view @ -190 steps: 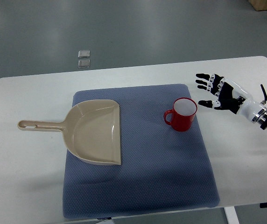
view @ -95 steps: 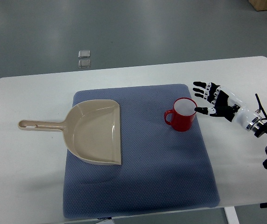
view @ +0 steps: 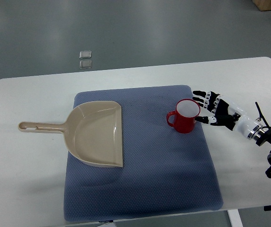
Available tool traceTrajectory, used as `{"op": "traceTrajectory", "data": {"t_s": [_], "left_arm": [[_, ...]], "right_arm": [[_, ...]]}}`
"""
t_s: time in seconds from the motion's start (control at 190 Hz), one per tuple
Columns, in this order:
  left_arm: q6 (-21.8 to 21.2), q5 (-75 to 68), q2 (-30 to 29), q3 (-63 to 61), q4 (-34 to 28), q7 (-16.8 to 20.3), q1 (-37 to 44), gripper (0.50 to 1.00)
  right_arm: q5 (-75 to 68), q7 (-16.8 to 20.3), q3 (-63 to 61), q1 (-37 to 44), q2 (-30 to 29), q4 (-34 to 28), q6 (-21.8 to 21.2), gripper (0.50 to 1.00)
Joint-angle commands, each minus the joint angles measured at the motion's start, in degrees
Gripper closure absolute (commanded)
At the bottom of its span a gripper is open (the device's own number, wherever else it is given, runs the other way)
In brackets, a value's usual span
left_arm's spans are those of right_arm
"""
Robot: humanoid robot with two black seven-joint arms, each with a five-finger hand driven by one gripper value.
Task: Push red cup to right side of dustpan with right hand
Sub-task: 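Lower the open right hand against the red mug's side farthest from the dustpan, then push the red mug with the right hand toward the dustpan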
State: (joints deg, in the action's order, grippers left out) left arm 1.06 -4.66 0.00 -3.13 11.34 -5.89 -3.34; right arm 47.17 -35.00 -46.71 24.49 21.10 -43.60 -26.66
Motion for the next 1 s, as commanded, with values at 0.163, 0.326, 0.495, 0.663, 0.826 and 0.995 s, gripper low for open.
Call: {"op": "traceTrajectory", "data": {"t_s": [0.163,0.326,0.495,0.663,0.826,0.995], "left_arm": [[0.00,0.00,0.00,0.05,-0.09,0.00,0.00,0.500],[0.00,0.00,0.00,-0.04,0.00,0.00,0.00,0.500],[0.09,0.00,0.00,-0.12,0.00,0.00,0.00,0.500],[0.00,0.00,0.00,-0.12,0.00,0.00,0.00,0.500],[0.09,0.00,0.00,-0.12,0.00,0.00,0.00,0.500],[0.09,0.00,0.00,-0.12,0.00,0.00,0.00,0.500]], "right_arm": [[0.20,0.00,0.04,-0.50,-1.24,0.01,0.73,0.564],[0.20,0.00,0.74,-0.41,-2.29,0.10,2.66,0.564],[0.38,0.00,1.27,-0.41,-3.61,0.10,3.46,0.564],[0.38,0.00,2.06,-0.15,-4.84,0.36,4.77,0.564],[0.38,0.00,2.59,0.21,-6.07,0.54,5.39,0.564],[0.46,0.00,2.94,0.47,-7.83,0.80,6.71,0.564]]}}
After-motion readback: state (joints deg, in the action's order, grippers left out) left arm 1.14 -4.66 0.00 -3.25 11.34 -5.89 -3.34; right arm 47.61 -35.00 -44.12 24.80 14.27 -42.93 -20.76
